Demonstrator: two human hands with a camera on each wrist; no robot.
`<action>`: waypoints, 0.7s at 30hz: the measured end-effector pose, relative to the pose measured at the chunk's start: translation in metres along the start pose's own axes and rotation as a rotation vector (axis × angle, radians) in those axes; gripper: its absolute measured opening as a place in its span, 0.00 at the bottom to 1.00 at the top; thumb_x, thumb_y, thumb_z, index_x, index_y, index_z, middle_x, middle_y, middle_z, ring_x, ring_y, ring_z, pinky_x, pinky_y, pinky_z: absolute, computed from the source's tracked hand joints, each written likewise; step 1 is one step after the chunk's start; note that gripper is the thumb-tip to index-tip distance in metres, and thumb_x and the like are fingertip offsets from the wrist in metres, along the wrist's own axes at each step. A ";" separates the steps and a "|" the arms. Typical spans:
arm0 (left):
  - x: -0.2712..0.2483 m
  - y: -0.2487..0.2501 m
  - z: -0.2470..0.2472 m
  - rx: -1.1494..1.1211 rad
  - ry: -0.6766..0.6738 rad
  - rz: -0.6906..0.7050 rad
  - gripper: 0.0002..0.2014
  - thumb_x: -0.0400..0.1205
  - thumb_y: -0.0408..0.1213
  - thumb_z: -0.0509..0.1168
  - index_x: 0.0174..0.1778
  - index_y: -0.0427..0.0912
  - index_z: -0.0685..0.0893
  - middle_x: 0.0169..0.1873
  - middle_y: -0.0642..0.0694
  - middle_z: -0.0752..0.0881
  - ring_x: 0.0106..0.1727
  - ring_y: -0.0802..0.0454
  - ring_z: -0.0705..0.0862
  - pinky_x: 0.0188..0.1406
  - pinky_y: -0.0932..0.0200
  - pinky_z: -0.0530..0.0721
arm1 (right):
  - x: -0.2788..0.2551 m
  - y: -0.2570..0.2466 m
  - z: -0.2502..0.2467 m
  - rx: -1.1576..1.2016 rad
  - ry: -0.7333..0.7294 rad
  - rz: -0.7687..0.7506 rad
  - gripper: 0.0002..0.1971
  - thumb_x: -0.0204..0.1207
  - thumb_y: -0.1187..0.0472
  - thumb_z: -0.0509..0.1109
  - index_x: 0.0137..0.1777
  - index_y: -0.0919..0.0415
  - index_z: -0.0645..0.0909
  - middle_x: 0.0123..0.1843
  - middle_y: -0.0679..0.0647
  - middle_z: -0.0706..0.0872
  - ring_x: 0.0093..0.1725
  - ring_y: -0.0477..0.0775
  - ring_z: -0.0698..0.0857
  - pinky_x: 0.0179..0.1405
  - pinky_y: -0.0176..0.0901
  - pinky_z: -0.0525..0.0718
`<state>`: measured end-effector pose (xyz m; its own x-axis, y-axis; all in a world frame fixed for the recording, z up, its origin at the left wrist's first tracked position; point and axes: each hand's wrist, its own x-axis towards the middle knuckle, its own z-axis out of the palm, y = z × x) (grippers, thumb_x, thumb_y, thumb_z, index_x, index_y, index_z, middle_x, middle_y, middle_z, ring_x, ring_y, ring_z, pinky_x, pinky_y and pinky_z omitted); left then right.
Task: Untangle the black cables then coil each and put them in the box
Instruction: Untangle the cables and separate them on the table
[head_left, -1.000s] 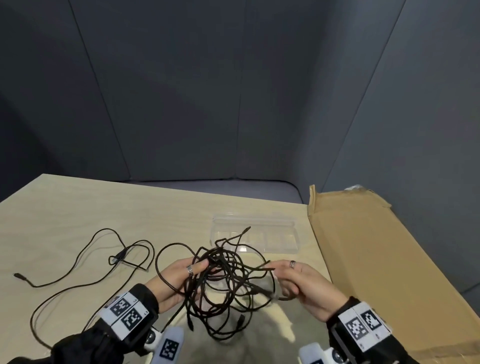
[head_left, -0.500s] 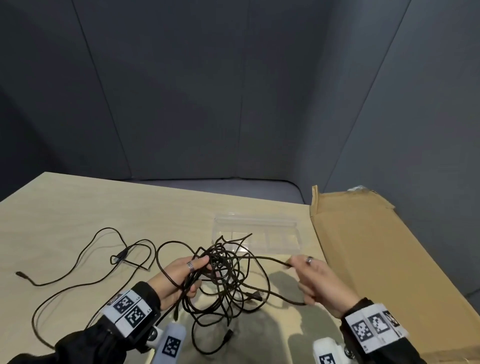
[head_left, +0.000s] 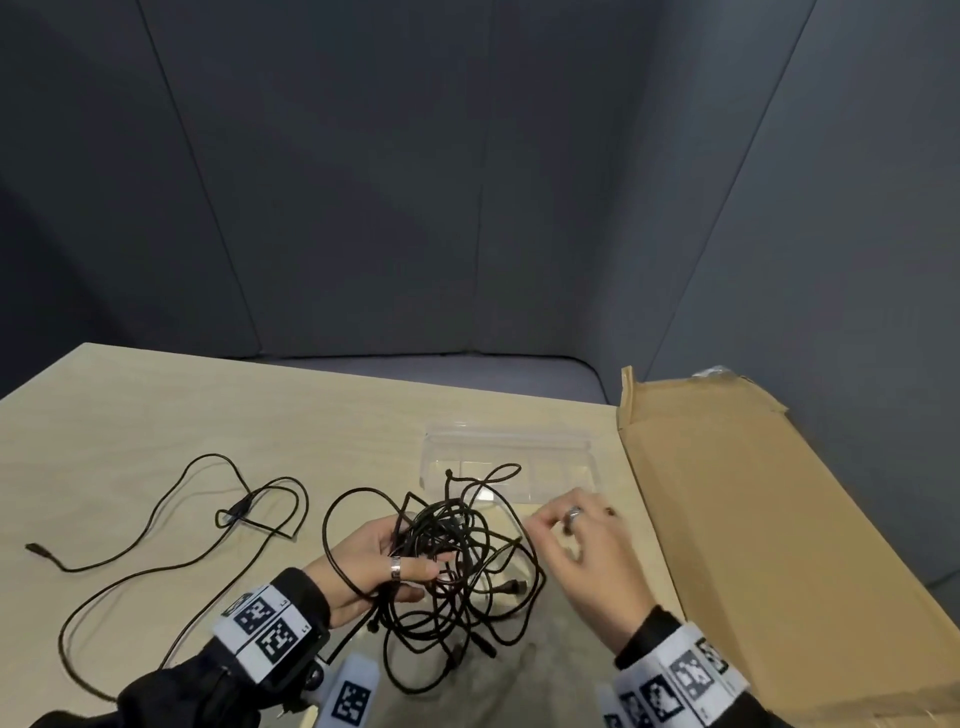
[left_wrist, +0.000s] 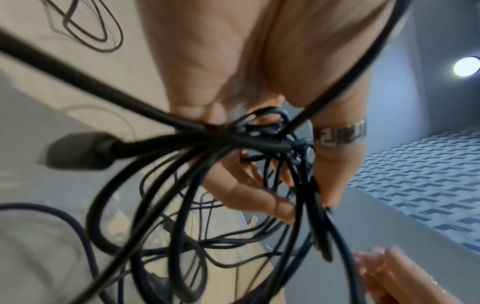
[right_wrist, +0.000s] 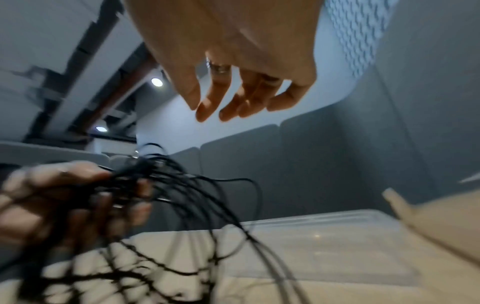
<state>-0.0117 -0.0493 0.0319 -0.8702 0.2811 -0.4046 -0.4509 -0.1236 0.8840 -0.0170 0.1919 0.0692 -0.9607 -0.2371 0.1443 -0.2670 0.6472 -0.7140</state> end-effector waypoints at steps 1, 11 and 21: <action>0.001 0.000 0.003 -0.003 -0.009 0.005 0.44 0.43 0.42 0.88 0.55 0.34 0.81 0.51 0.38 0.89 0.43 0.53 0.88 0.34 0.60 0.86 | -0.003 -0.011 0.009 0.086 -0.135 0.056 0.22 0.68 0.30 0.57 0.36 0.47 0.79 0.38 0.39 0.79 0.40 0.35 0.75 0.46 0.41 0.77; 0.003 -0.006 0.014 -0.070 0.157 0.042 0.36 0.53 0.41 0.80 0.57 0.32 0.79 0.43 0.43 0.89 0.33 0.57 0.84 0.20 0.67 0.73 | -0.003 -0.015 0.051 0.665 -0.315 0.428 0.08 0.74 0.64 0.72 0.47 0.58 0.75 0.28 0.42 0.77 0.29 0.37 0.78 0.32 0.36 0.81; 0.011 -0.014 0.015 -0.070 0.257 0.089 0.09 0.73 0.33 0.73 0.45 0.38 0.80 0.29 0.50 0.83 0.29 0.56 0.79 0.19 0.66 0.72 | 0.005 -0.014 0.040 1.007 -0.224 0.642 0.02 0.80 0.67 0.64 0.46 0.62 0.75 0.38 0.54 0.85 0.37 0.47 0.84 0.36 0.41 0.82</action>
<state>-0.0114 -0.0298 0.0185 -0.9249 0.0163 -0.3798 -0.3748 -0.2055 0.9040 -0.0151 0.1527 0.0530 -0.8354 -0.2649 -0.4815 0.5268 -0.1364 -0.8390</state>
